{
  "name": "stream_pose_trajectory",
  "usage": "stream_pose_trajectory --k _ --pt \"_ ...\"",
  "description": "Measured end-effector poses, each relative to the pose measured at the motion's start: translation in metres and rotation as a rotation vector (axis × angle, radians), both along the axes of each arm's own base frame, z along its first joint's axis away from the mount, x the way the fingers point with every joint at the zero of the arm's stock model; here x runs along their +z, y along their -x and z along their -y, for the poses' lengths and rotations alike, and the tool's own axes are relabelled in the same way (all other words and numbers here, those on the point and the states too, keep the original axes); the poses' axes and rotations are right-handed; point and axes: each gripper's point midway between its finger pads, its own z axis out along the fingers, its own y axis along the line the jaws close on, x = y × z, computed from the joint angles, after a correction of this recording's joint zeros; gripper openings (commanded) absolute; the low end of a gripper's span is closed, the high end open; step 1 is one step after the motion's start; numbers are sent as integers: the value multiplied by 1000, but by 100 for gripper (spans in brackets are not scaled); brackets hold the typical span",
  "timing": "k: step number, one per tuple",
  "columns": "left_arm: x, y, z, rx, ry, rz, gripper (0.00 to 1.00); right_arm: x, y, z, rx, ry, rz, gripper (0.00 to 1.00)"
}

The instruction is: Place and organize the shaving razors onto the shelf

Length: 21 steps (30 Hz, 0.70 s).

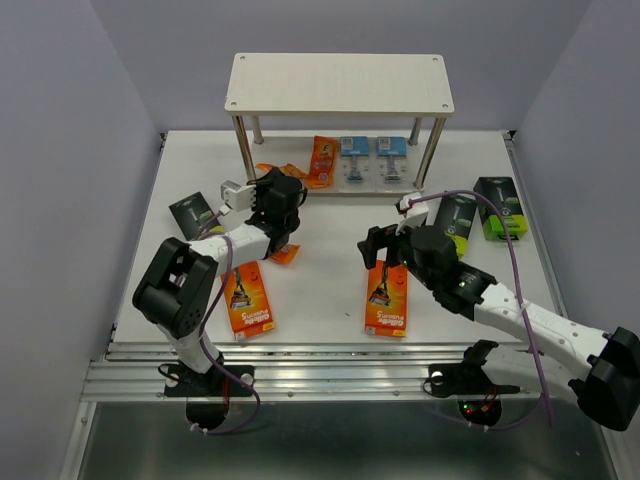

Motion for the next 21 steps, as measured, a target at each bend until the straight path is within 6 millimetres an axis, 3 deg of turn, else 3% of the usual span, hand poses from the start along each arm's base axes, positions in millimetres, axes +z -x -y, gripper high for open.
stream_pose_trajectory --k 9,18,21 --pt "-8 6 3 70 32 -7 0 -1 -1 1 -3 5 -1 100" --pt "-50 0 13 109 48 -94 0 -10 -1 6 -17 19 -12 100" --pt "-54 -1 16 123 61 -105 0 -9 -1 6 -18 19 -11 100"
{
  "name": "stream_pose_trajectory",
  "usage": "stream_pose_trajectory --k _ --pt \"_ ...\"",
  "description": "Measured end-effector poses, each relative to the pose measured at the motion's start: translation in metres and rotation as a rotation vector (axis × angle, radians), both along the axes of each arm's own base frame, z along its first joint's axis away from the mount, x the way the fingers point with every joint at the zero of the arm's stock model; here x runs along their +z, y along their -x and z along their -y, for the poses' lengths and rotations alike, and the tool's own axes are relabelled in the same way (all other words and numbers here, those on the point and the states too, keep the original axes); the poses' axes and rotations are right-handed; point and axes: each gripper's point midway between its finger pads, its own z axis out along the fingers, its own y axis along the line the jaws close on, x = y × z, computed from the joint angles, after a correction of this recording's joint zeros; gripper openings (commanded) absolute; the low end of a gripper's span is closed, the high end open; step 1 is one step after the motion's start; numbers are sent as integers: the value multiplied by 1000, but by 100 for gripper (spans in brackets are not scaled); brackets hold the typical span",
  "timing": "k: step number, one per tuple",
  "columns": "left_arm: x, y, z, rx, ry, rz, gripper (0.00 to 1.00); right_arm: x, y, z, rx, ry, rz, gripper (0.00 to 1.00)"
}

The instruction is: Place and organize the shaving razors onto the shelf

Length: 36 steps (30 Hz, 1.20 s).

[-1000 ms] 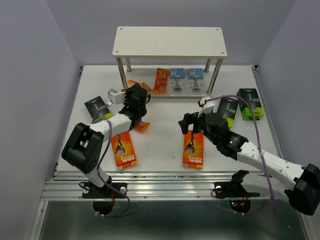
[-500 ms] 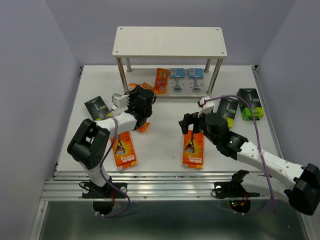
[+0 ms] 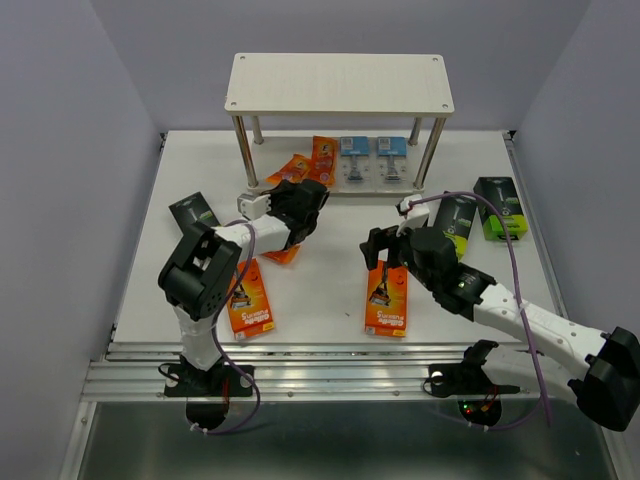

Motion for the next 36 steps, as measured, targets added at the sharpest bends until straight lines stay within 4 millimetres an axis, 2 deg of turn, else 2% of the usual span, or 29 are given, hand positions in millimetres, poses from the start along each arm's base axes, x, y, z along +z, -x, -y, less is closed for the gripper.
stream_pose_trajectory --k 6,14,22,28,36 --pt "-9 -6 11 17 34 -7 0 -1 -1 2 -7 1 -1 100" --pt "-37 -6 17 30 -91 -170 0 -5 -1 4 -11 9 -8 100" --pt "-57 6 9 36 -197 -297 0 -6 -2 6 -18 10 -9 100" --pt "-59 8 8 37 -203 -306 0 -10 -4 6 -22 18 -17 100" --pt "-50 0 15 35 -168 -266 0 -10 -5 8 -27 19 -18 100"
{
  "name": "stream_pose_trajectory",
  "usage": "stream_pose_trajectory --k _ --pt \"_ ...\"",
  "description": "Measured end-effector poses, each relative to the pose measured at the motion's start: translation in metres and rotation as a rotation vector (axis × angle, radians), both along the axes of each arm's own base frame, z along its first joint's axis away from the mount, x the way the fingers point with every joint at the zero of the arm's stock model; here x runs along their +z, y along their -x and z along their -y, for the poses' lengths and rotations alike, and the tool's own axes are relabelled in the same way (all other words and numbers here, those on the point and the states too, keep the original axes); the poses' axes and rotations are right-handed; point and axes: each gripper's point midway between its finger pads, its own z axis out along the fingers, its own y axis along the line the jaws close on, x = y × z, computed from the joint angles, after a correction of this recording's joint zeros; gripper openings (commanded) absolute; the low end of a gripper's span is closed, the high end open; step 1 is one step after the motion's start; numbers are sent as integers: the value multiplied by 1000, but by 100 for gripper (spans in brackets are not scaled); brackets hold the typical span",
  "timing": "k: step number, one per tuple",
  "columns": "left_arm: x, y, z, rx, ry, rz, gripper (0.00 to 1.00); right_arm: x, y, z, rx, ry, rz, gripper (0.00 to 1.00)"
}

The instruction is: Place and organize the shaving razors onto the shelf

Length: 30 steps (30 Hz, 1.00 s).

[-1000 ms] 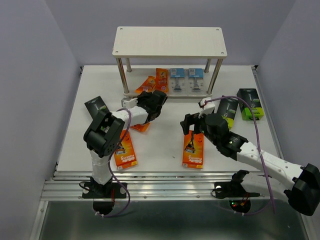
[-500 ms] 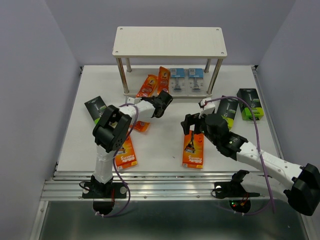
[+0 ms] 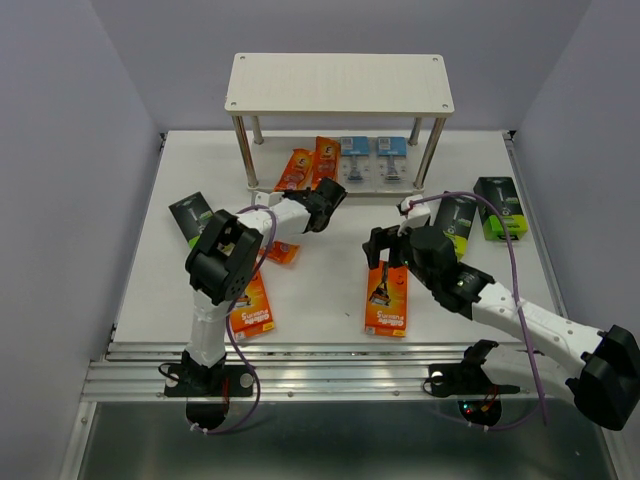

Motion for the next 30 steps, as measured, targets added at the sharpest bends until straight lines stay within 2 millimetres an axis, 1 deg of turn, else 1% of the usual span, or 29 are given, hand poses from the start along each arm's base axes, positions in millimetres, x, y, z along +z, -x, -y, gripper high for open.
stream_pose_trajectory --k 3,7,10,15,16,19,20,24,30 --pt "11 -7 6 -2 28 31 0 0 -1 1 -3 0 0 100" --pt "21 -15 12 -3 53 61 1 0 -1 1 -4 0 0 100" --pt "21 -17 14 -3 60 68 11 0 -2 2 -8 1 -1 100" --pt "16 -18 16 -6 61 64 20 -1 -3 4 -14 1 -1 100" --pt "15 -19 16 -8 64 62 24 -1 -3 4 -15 1 -1 100" --pt "13 -20 19 -13 72 59 28 -1 -3 4 -15 2 -2 100" --pt "13 -20 20 -16 77 59 33 -1 -3 4 -15 2 -2 100" --pt "15 -21 23 -22 88 62 38 -1 -3 4 -15 1 -2 100" --pt "16 -20 33 -41 105 67 41 -1 -3 4 -15 -1 -4 100"
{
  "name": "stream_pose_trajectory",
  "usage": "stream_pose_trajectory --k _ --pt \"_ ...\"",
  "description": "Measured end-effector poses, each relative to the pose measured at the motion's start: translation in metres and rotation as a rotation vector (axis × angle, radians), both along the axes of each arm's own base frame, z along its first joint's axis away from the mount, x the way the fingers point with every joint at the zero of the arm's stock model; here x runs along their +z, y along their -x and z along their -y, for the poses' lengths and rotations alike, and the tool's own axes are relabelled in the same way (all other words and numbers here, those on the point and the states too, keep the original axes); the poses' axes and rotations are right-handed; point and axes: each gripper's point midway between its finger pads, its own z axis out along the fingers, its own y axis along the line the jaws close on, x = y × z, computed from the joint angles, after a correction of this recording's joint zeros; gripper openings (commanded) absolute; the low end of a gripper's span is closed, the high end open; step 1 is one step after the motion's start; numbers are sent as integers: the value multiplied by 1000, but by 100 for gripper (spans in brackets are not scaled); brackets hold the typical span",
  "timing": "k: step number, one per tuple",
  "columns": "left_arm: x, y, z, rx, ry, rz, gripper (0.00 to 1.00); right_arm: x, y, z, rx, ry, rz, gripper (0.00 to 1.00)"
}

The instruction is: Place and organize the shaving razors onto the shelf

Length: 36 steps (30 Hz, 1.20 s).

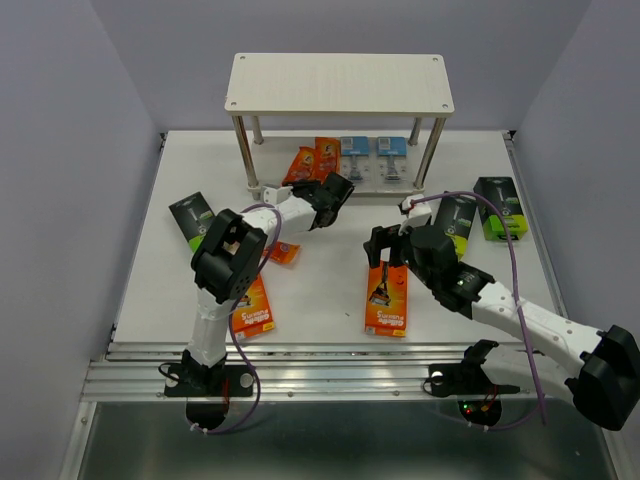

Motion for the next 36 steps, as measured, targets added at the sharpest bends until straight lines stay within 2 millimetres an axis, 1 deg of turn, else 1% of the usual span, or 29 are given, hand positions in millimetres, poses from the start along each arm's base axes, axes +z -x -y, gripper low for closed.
stream_pose_trajectory --k 2,10,12,13,15,16,19,20,22,24,25,27,28,30,33,36 --pt "1 1 6 -11 9 8 40 -1 0 0 1 1 -3 100" --pt "9 -4 17 -25 54 54 38 -2 -1 0 1 0 -6 100" --pt "11 -6 19 -26 66 67 42 -2 -1 0 2 0 -7 100" --pt "12 -6 19 -26 69 70 48 -2 -1 0 3 -1 -7 100" --pt "13 -7 20 -27 75 75 55 -2 0 0 6 -2 -8 100" --pt "12 -7 20 -29 78 76 61 -2 0 -1 8 -2 -8 100" --pt "9 -4 19 -33 78 68 70 -2 0 -1 12 -6 -10 100" --pt "8 -2 18 -36 80 64 76 -2 1 -2 15 -7 -12 100" --pt "8 1 16 -40 80 57 80 -2 1 -3 18 -11 -14 100" --pt "11 4 14 -42 85 58 87 -2 2 -4 25 -16 -17 100" --pt "13 6 13 -44 89 60 88 -2 2 -5 31 -19 -19 100" --pt "19 11 11 -49 99 63 98 -2 4 -7 43 -22 -22 100" --pt "22 13 9 -50 102 66 99 -2 4 -8 48 -23 -23 100" --pt "35 19 5 -54 120 81 99 -2 6 -11 67 -28 -27 100" --pt "58 27 2 -84 137 103 99 -3 10 -17 111 -32 -33 100" --pt "85 43 -3 -148 130 111 99 -3 15 -23 163 -30 -35 100"
